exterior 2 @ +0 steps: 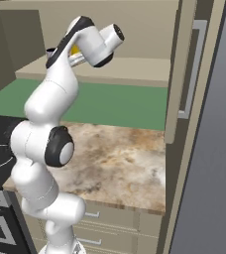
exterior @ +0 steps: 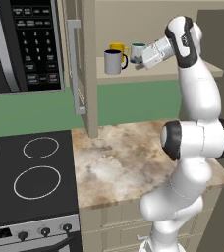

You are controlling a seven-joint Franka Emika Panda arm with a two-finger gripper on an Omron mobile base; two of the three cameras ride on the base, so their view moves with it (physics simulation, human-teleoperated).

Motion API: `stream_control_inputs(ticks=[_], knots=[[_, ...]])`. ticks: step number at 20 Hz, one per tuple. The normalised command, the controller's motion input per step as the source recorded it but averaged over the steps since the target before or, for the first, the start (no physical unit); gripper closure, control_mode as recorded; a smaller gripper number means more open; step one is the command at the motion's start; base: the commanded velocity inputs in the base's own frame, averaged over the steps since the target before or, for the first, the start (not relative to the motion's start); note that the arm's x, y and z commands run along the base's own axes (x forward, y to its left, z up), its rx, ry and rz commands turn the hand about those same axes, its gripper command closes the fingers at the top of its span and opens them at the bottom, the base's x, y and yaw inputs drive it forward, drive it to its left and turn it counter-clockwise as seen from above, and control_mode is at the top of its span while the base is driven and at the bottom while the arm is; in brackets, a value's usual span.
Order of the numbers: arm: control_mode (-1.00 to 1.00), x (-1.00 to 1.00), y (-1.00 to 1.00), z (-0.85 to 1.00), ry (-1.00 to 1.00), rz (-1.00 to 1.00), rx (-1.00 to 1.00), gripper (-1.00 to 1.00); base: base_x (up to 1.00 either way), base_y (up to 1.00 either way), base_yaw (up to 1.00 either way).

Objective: Pick the mug on the counter and place it in the cabinet with the handle facing the right, like the mugs already inside.

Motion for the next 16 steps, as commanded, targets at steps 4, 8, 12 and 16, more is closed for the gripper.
stream_control_inputs(ticks=[4, 8, 12, 16], knots=[[-1.00, -0.72, 0.02, -0.07, 0.00, -0.12, 0.05, -1.00, 0.00, 0.00, 0.00], [-1.00, -0.76, 0.08, -0.16, 0.01, -0.12, 0.08, -1.00, 0.00, 0.00, 0.00], [-1.00, -0.88, 0.16, -0.29, 0.05, -0.12, 0.10, -1.00, 0.00, 0.00, 0.00], [-1.00, -1.00, 0.21, -0.41, 0.05, -0.13, 0.06, -1.00, 0.00, 0.00, 0.00]])
